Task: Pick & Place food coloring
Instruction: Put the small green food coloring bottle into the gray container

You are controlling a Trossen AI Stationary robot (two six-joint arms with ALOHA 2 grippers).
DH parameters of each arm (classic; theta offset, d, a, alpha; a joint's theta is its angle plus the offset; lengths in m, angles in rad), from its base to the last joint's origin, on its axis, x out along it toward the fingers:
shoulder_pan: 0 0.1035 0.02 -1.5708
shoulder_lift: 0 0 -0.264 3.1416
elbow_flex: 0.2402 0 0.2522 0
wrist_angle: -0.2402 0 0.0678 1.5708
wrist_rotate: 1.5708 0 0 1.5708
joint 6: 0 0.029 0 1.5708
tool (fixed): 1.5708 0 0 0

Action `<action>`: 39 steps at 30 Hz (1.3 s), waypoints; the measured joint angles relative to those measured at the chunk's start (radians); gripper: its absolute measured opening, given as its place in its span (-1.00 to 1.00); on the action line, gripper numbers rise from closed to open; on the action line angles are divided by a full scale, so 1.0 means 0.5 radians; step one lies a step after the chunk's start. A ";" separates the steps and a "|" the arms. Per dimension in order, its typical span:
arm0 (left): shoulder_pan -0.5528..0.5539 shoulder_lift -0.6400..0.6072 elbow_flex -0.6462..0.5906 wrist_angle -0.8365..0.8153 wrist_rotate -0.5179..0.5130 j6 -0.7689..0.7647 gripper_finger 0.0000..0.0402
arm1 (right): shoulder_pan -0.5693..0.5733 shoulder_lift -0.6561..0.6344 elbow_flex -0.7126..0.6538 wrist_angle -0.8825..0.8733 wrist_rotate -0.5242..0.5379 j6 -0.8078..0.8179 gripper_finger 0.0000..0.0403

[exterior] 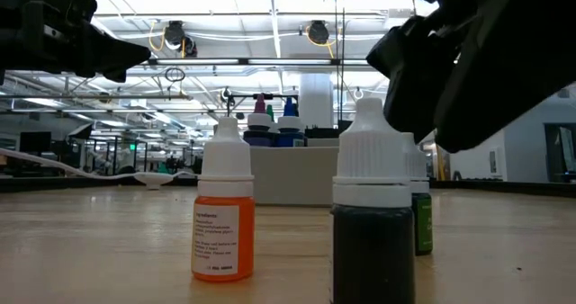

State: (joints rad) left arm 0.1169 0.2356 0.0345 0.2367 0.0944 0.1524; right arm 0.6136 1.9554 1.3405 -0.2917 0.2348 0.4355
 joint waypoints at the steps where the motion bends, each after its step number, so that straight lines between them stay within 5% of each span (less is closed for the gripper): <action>1: 0.000 0.000 0.000 0.000 0.000 0.000 -0.79 | 0.000 0.001 -0.016 0.039 -0.001 -0.006 0.05; 39: 0.001 0.000 0.000 -0.001 -0.001 -0.008 -0.79 | -0.003 0.000 -0.181 0.307 0.114 -0.005 0.02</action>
State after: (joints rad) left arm 0.1173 0.2356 0.0345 0.2363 0.0940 0.1482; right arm 0.6121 1.9556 1.2499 -0.1380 0.2920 0.4332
